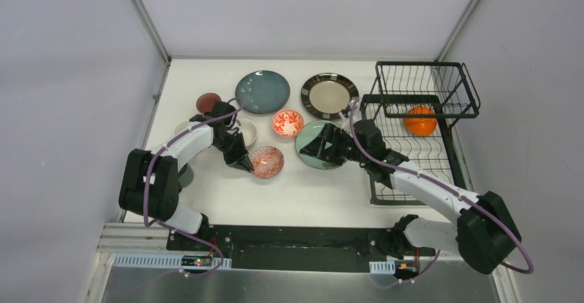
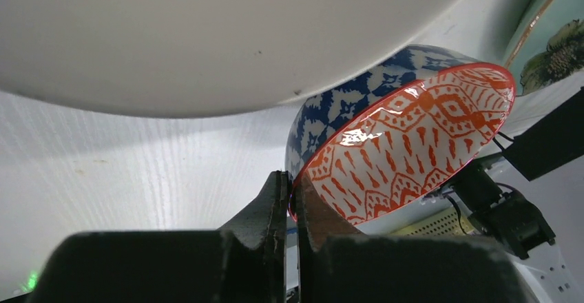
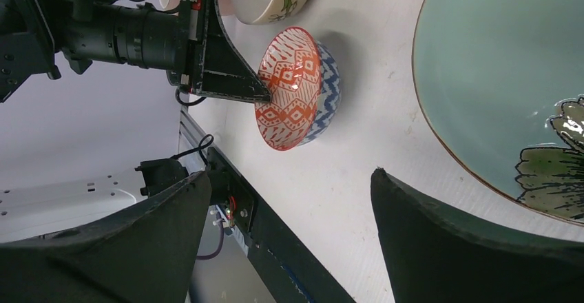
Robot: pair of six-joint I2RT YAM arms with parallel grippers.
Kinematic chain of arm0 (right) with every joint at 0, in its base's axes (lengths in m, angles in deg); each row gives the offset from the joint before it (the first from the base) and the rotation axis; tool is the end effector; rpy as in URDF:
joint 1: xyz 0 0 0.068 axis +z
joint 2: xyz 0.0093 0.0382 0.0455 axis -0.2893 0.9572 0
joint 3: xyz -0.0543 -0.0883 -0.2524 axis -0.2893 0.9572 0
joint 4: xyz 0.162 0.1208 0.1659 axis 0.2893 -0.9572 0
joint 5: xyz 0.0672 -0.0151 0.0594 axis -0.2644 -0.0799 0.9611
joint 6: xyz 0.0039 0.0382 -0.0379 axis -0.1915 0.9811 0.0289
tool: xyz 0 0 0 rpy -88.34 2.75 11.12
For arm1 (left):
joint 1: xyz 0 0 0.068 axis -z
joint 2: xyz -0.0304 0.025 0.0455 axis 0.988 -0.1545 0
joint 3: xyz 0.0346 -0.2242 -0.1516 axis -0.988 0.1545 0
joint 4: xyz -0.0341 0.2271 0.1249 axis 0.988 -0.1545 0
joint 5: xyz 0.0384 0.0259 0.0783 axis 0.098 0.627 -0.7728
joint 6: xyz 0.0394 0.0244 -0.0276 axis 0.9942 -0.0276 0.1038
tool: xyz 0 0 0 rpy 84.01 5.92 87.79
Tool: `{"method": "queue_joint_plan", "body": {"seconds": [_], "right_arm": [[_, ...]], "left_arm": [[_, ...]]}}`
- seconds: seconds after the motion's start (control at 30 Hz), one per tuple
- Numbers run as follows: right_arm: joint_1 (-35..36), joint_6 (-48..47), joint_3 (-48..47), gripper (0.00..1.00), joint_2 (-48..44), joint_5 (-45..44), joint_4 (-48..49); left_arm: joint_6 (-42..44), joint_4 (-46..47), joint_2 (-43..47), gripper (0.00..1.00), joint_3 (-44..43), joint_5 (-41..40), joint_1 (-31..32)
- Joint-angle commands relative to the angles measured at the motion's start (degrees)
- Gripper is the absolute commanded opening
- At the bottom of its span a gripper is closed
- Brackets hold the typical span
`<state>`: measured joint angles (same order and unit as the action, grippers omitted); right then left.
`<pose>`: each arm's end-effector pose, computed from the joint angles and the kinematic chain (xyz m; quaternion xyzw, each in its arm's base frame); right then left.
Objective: Load the mixed dishes into the dish rack
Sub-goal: Pick up the bowl from the center of the board.
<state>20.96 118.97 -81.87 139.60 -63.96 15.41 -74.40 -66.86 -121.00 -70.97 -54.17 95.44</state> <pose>0.1930 0.1649 0.2363 -0.0194 0.8412 0.4612 0.2816 0.2488 -0.0800 0.1857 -0.1019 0.9627 -0.2503 0.0139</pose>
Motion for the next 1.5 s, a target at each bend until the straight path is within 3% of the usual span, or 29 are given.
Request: {"method": "queue_joint_plan", "body": {"seconds": [0.0,0.33,0.87,1.47], "right_arm": [[0.3,2.9,-0.8,0.88,1.6,1.3,4.4],[0.9,8.8,-1.9,0.90,7.5,6.0,14.5],[2.1,15.4,-2.7,0.91,15.3,9.8,30.7],[2.4,13.3,-0.2,0.97,10.1,3.8,28.8]], "left_arm": [[-0.4,3.3,5.4,0.00,0.6,6.3,0.4],[-4.2,9.8,15.8,0.00,0.6,13.8,0.4],[-6.1,17.6,18.1,0.00,2.4,19.1,0.5],[-6.5,17.5,18.4,0.00,3.5,18.7,0.5]]}}
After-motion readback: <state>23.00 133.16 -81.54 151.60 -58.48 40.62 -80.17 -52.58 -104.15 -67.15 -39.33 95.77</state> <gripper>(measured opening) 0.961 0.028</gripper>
